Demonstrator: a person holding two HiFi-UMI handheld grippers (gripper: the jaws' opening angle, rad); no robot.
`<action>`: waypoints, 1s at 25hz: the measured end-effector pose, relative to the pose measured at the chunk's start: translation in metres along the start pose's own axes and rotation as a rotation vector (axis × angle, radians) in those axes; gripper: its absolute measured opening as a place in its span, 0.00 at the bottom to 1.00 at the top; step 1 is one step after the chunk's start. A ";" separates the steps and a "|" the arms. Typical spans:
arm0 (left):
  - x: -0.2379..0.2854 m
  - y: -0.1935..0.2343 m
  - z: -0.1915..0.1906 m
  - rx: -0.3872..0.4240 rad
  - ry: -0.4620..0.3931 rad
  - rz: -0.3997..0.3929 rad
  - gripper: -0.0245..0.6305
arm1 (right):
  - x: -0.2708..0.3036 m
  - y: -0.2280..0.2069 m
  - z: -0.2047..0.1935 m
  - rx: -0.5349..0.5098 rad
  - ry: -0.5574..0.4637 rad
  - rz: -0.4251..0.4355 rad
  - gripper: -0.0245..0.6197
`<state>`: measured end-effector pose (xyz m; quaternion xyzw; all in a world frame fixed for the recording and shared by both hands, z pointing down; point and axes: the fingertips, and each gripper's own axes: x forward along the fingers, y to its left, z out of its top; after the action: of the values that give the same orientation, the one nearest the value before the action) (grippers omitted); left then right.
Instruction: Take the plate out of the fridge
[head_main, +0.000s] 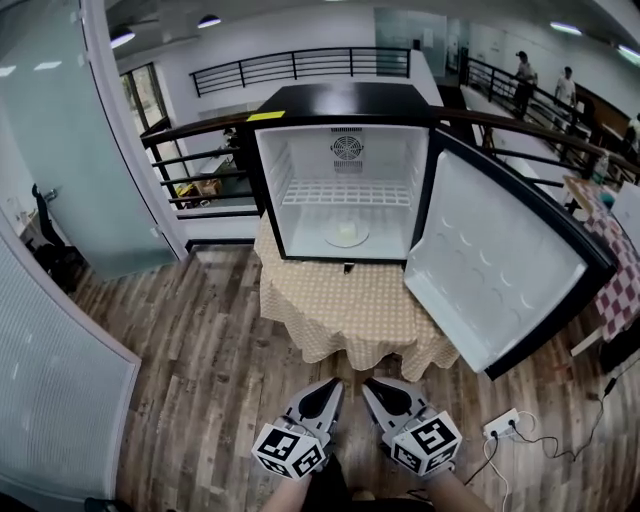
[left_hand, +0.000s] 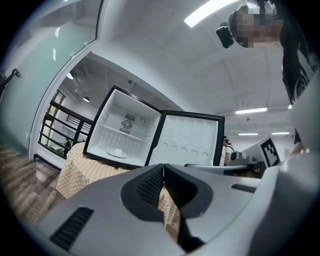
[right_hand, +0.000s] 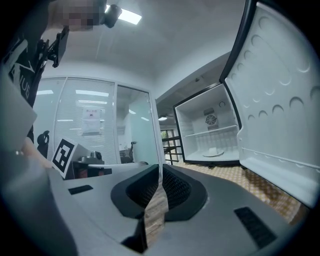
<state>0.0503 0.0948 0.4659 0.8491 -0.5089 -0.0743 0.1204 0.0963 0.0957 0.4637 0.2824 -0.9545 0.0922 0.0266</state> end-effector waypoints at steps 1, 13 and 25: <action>0.007 0.005 0.002 0.001 0.002 -0.009 0.05 | 0.007 -0.006 0.002 0.003 -0.002 -0.008 0.10; 0.065 0.075 0.024 -0.007 0.038 -0.083 0.05 | 0.085 -0.050 0.017 0.036 0.000 -0.090 0.10; 0.109 0.128 0.037 -0.020 0.060 -0.164 0.05 | 0.145 -0.083 0.017 0.065 0.013 -0.181 0.10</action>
<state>-0.0162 -0.0640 0.4655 0.8886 -0.4329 -0.0635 0.1376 0.0201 -0.0530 0.4751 0.3676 -0.9214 0.1223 0.0320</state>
